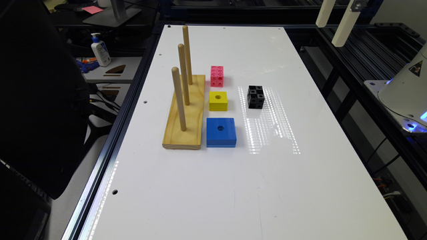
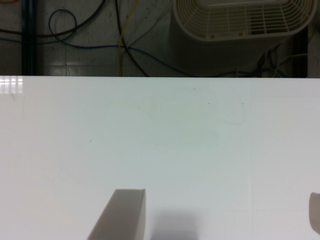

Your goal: Pick up pink block.

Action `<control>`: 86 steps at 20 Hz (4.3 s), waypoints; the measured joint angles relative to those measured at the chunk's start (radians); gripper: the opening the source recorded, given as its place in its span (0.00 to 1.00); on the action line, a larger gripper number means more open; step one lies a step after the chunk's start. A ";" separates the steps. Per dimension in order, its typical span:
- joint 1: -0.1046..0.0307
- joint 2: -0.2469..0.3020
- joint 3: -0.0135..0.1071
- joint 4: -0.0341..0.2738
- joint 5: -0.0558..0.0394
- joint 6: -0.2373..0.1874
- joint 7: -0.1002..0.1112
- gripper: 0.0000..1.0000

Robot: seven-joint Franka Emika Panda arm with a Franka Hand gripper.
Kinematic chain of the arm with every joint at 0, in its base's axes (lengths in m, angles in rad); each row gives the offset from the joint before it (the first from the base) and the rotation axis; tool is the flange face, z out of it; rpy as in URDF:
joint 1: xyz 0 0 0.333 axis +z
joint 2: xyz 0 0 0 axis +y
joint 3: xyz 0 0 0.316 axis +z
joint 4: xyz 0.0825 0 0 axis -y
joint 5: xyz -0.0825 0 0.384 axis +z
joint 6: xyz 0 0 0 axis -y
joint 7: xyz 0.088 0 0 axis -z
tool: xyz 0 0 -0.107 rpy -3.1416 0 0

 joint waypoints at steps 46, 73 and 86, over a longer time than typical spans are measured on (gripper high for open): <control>-0.133 0.422 -0.003 0.323 -0.0075 0.139 -0.099 1.00; -0.201 0.689 -0.008 0.599 -0.0129 0.139 -0.168 1.00; -0.209 0.746 -0.006 0.598 -0.0130 0.177 -0.176 1.00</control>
